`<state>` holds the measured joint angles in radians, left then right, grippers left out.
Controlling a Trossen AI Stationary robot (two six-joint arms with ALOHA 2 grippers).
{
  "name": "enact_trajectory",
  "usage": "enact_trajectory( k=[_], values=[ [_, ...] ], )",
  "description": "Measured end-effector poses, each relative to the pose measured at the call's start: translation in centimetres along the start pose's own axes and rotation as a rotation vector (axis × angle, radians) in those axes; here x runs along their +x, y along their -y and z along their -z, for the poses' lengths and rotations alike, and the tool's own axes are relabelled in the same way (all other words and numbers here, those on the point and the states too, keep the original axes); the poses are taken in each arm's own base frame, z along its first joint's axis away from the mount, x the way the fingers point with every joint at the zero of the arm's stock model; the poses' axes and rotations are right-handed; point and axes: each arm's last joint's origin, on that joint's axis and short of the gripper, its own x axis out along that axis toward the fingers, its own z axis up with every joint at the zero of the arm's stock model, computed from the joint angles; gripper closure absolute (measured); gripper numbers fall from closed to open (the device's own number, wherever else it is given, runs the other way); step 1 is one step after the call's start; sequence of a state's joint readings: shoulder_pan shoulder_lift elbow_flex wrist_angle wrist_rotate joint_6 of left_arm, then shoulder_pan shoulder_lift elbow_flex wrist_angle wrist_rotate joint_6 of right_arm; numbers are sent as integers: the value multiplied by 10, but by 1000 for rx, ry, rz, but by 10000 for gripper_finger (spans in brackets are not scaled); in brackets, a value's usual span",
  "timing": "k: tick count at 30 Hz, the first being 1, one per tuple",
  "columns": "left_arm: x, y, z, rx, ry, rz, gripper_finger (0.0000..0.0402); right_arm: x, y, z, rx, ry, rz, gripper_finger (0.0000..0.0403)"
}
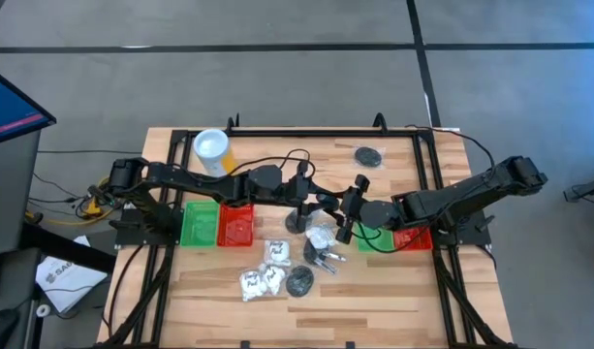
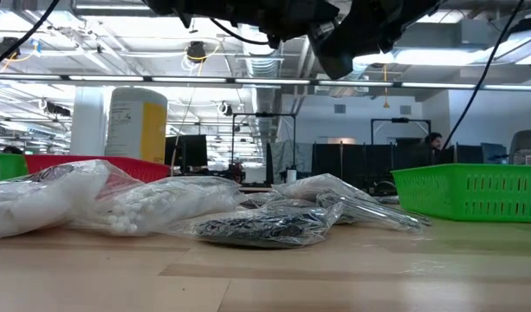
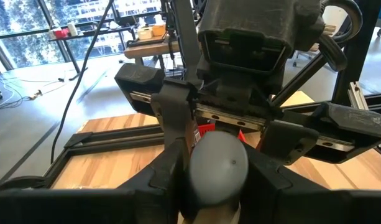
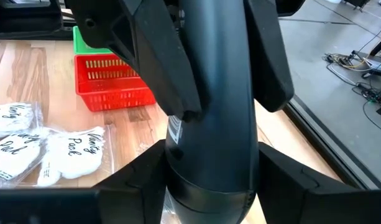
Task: Pick & Place Travel size toiletries
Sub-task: Put the gray deodorant into the right red bin
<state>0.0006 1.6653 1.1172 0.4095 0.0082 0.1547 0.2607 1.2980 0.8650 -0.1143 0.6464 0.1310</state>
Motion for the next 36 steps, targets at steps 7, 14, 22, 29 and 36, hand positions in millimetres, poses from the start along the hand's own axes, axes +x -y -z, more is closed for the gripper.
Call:
enact_trajectory(
  k=[7,14,22,29,36],
  values=[
    [0,0,0,-4,-2,-22,250,-1,1,-1,3,4,8,219],
    [-1,-1,0,-4,-10,-62,225,-6,6,-2,27,-1,28,219],
    [-11,-4,-7,0,-58,-112,228,-27,16,9,108,-111,55,219],
    [-18,-3,2,-1,-106,-120,225,-55,26,27,234,-248,104,219],
    [-22,-1,17,-31,-146,-119,225,-82,31,49,339,-411,182,219]
  ],
)
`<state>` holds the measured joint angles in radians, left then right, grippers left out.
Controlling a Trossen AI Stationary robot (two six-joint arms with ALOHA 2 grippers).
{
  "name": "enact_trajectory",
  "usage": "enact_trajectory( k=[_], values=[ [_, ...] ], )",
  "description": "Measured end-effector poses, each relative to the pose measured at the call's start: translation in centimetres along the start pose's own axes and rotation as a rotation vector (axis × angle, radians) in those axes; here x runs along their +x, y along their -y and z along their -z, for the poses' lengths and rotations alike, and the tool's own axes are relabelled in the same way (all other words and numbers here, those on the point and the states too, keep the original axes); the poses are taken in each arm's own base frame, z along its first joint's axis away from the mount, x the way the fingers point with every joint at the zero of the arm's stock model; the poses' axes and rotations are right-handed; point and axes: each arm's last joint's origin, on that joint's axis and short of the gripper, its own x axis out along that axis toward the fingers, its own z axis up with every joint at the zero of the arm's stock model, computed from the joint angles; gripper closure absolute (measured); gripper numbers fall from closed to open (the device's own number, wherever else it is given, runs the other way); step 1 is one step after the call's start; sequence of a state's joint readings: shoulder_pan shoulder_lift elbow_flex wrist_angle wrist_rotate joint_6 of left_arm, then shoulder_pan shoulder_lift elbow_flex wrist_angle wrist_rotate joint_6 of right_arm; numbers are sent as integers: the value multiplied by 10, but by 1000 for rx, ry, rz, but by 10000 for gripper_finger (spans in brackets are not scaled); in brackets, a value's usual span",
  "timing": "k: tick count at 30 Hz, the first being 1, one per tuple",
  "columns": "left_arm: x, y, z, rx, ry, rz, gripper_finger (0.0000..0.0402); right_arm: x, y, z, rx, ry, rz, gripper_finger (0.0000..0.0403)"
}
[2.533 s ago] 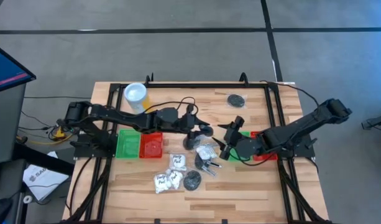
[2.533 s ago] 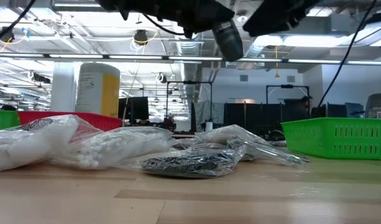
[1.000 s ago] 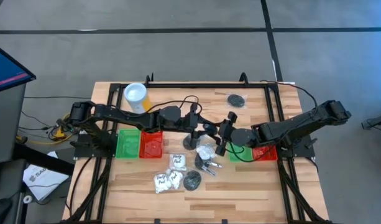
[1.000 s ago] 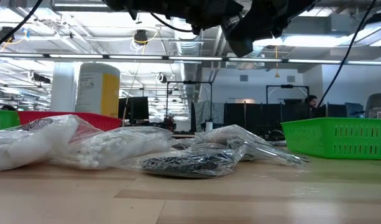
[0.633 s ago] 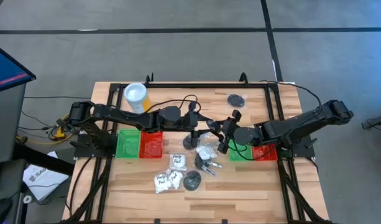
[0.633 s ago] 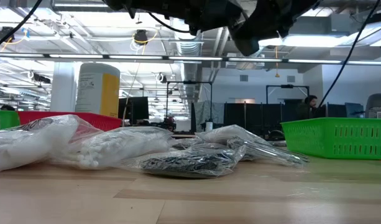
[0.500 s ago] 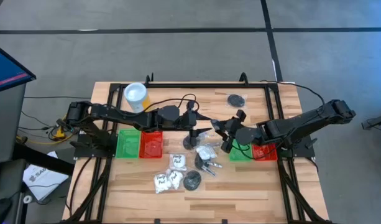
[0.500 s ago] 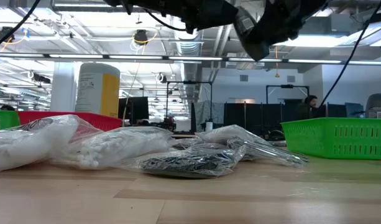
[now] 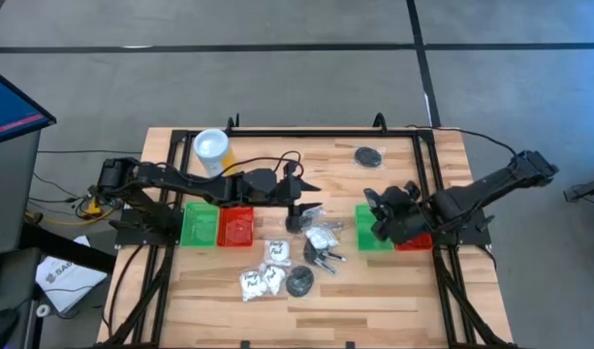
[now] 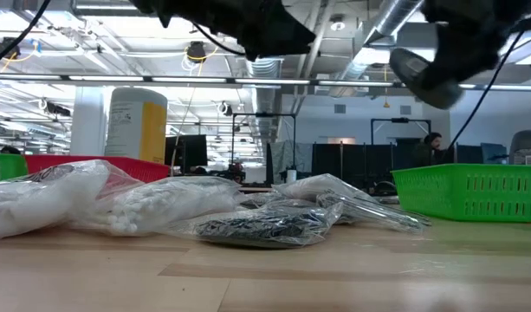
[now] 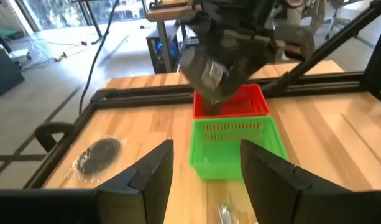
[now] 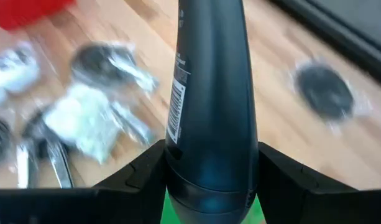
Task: Pick & Place Travel size toiletries
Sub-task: Put the gray deodorant into the right red bin
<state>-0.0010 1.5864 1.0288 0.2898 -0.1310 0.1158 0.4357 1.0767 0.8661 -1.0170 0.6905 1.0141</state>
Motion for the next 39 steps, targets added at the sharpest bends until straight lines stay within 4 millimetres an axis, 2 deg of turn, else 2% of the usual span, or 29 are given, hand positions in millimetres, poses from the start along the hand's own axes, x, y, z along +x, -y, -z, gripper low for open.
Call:
enact_trajectory(
  k=[8,18,23,33,39],
  values=[
    [-1,1,12,-12,-33,4,224,-12,6,27,96,-232,47,219],
    [-1,4,15,-39,-41,17,224,-22,2,55,175,-373,80,219],
    [-2,9,15,-34,-43,29,224,-23,1,67,186,-388,140,219],
    [-2,13,14,-31,-42,39,224,-17,-4,74,152,-385,225,219],
    [-2,13,14,-30,-43,42,224,-10,0,82,154,-405,256,219]
  ],
)
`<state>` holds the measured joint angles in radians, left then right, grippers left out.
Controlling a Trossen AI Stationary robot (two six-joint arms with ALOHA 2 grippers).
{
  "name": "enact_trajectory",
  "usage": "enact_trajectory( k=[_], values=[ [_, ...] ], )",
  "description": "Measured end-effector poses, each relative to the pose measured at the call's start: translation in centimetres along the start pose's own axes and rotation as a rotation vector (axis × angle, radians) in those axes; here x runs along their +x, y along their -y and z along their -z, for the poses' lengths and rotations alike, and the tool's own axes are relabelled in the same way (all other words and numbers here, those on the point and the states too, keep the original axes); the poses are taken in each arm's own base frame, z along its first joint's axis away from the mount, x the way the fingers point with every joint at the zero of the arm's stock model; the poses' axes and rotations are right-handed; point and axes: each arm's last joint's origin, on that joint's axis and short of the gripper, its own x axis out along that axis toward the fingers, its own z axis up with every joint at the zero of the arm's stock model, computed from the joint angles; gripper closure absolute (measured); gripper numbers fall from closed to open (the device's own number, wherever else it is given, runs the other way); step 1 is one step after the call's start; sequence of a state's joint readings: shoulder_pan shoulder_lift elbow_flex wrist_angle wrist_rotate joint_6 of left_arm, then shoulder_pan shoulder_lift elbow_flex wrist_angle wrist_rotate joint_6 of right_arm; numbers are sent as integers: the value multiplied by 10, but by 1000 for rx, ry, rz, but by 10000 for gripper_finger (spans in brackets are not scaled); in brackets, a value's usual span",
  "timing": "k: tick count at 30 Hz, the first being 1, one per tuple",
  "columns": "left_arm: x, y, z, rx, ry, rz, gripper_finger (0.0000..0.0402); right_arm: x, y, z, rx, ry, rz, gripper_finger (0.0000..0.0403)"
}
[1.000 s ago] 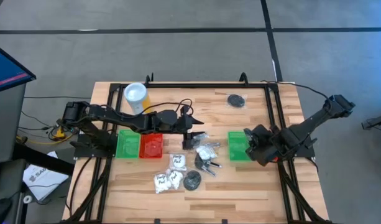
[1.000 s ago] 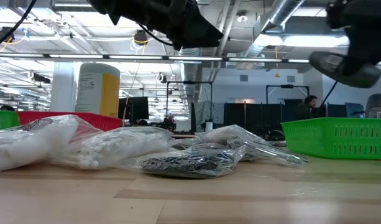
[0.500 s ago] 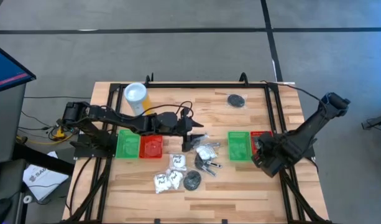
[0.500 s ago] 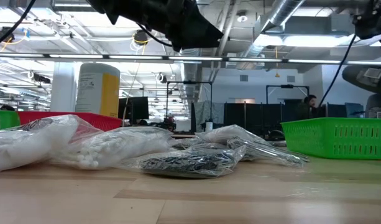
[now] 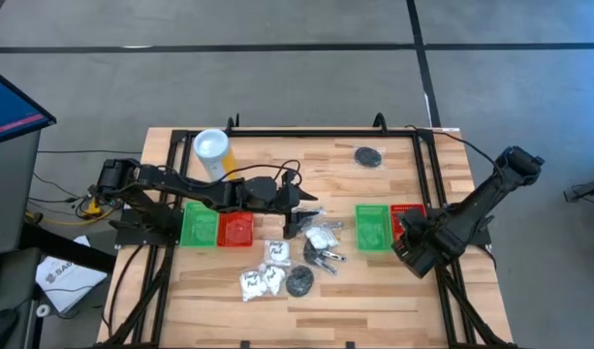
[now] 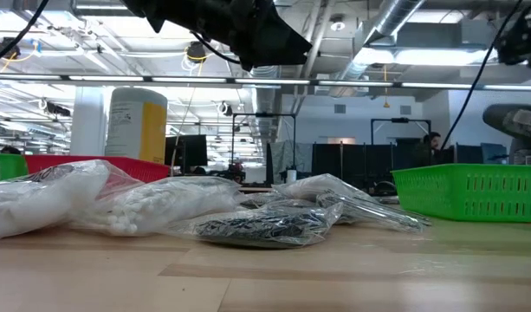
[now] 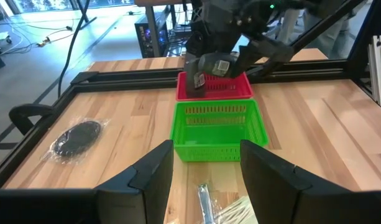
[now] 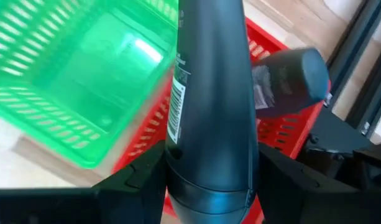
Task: Pick & Place Travel size toiletries
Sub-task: Put the gray deodorant into the right red bin
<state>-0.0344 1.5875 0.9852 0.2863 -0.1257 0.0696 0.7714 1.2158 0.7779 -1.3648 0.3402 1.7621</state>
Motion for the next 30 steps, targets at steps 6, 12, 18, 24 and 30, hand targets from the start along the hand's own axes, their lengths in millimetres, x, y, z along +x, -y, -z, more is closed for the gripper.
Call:
enact_trajectory(
  k=[6,12,18,24,30],
  values=[
    [0,0,0,0,-2,0,224,11,1,4,16,-14,3,219],
    [0,0,0,0,-3,0,224,11,1,4,19,-14,2,219],
    [0,0,0,0,-3,0,224,11,1,4,24,-7,1,219],
    [0,0,0,0,-4,0,224,11,1,4,27,-7,1,219],
    [0,0,1,1,-8,1,224,11,1,4,29,-3,0,215]
  ],
)
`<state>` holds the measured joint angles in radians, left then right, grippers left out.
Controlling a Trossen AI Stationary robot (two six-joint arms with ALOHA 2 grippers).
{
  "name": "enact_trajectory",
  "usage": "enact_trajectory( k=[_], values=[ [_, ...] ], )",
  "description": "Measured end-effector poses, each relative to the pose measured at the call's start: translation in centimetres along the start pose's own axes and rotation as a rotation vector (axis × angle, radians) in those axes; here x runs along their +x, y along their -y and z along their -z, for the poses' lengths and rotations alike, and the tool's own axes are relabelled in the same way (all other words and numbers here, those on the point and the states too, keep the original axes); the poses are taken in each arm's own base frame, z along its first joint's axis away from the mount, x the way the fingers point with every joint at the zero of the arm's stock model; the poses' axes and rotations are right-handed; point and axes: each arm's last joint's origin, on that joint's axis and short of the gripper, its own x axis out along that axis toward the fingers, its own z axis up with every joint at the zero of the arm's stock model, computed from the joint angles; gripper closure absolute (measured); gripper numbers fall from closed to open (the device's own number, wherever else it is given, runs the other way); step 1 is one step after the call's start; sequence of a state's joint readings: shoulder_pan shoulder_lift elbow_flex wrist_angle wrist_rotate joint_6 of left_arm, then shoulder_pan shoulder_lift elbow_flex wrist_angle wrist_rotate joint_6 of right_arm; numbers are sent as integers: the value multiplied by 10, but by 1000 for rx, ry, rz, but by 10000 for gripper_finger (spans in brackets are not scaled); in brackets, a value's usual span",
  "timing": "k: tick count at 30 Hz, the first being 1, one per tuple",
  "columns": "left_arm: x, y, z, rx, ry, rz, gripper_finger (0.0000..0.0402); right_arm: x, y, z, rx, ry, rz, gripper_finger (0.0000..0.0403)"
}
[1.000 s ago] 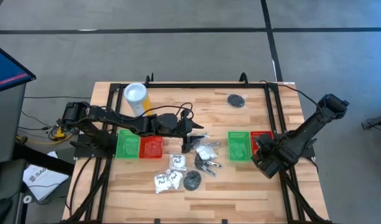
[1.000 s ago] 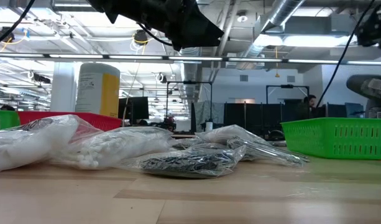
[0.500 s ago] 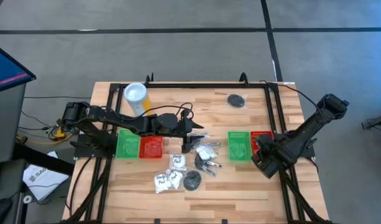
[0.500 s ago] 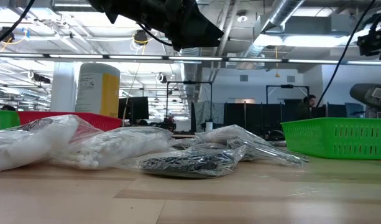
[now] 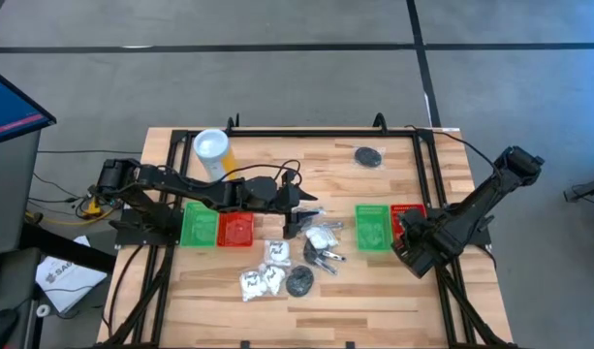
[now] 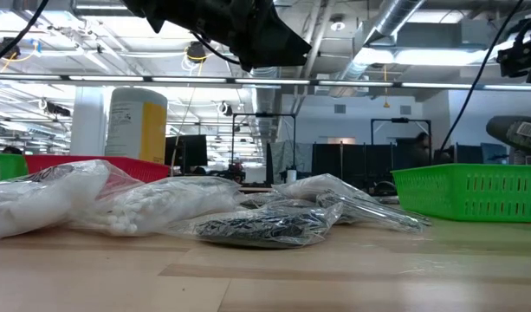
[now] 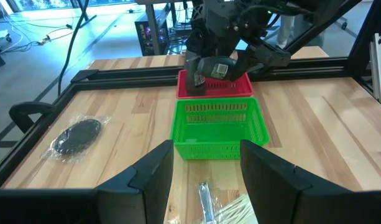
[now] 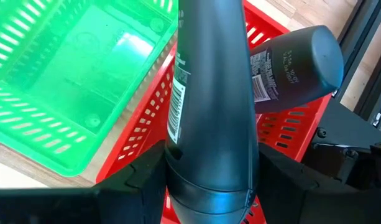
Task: Pick & Place Travel size toiletries
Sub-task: Put the gray deodorant into the right red bin, then put the white cotton pack into the right green bin
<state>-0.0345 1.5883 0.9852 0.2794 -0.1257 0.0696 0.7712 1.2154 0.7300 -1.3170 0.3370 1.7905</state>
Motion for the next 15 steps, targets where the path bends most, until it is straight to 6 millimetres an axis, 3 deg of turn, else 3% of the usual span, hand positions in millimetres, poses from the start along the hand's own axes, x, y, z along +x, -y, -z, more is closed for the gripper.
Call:
enact_trajectory(
  k=[4,7,15],
  values=[
    [0,0,0,0,-1,0,224,0,0,0,0,1,0,171],
    [0,0,0,0,-3,0,224,0,0,0,0,1,0,165],
    [0,0,0,0,-3,0,224,0,0,0,-1,1,1,236]
  ],
)
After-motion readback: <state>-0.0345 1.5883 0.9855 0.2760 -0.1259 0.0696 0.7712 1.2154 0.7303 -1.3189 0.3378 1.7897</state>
